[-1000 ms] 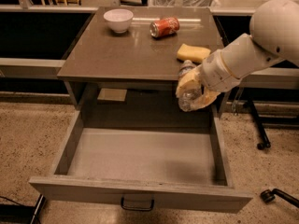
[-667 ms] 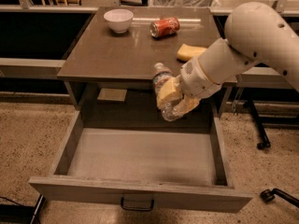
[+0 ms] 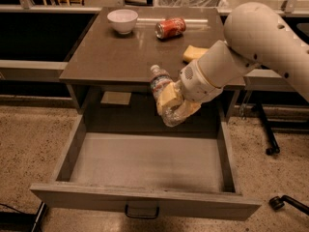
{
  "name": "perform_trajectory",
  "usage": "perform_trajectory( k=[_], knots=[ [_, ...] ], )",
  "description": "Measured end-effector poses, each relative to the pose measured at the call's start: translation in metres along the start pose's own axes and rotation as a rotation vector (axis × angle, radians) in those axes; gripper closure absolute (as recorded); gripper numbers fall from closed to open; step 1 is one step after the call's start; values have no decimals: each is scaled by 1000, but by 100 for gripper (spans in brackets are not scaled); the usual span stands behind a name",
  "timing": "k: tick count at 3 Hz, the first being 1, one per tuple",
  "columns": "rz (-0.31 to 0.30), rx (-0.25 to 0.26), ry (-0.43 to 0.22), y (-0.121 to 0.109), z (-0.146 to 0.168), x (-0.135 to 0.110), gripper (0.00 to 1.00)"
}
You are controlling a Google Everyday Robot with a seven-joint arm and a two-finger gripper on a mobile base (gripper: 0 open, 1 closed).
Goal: Place water bottle into top drawer
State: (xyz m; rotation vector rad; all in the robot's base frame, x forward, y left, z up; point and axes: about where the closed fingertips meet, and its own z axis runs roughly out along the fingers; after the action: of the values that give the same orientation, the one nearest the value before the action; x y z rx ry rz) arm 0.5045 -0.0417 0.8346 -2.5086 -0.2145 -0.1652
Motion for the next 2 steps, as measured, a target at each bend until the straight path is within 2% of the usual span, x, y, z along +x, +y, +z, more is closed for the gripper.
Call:
perform_trajectory(
  k=[1, 2],
  knots=[
    [-118, -28, -77, 4, 25, -25, 100],
    [-316, -75, -179, 10, 52, -53, 100]
  ],
)
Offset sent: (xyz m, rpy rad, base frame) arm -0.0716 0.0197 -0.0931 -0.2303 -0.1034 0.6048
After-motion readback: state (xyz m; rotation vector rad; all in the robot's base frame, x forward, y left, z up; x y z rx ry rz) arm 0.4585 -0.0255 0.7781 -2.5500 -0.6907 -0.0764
